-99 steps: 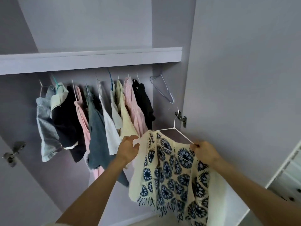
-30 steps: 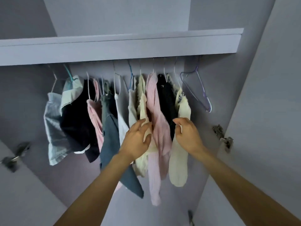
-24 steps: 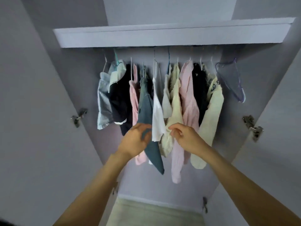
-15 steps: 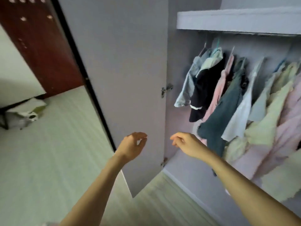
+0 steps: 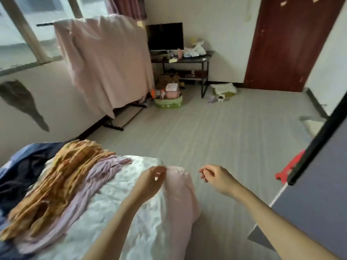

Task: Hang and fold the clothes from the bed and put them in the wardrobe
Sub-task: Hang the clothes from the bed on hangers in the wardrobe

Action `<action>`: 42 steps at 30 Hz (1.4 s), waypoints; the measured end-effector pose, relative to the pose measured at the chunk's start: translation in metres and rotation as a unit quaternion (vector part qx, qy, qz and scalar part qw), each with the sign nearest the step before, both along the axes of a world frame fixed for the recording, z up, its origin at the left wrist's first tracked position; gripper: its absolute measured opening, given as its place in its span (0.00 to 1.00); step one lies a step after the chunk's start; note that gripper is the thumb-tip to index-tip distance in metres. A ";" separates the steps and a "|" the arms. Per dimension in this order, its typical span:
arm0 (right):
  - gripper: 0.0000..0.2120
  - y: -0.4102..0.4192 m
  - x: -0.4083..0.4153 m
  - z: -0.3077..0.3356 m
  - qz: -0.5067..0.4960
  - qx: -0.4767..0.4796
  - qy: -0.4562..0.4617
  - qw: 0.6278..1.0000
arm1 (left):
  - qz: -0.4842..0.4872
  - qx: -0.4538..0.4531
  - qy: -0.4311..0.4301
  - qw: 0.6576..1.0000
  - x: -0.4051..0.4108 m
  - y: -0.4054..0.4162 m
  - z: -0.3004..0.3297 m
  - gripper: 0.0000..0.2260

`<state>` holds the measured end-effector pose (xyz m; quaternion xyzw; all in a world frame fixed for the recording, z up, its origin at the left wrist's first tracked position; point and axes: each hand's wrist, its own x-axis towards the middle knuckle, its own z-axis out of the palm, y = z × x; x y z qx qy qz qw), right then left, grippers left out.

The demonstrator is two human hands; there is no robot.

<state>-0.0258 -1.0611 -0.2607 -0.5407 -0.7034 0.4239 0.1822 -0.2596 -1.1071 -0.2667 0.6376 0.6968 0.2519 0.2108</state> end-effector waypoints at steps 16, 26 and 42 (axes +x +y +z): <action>0.14 0.047 -0.416 -0.072 0.354 0.011 -0.042 0.934 | 0.415 -0.080 -0.013 0.906 -0.338 -0.099 -0.116 0.17; 0.15 0.068 -0.606 -0.176 0.419 0.008 -0.054 0.906 | 0.512 -0.236 -0.080 0.822 -0.492 -0.089 -0.238 0.23; 0.26 0.074 -0.660 -0.262 0.463 0.038 -0.008 0.885 | 0.521 -0.084 -0.023 0.849 -0.564 -0.063 -0.285 0.11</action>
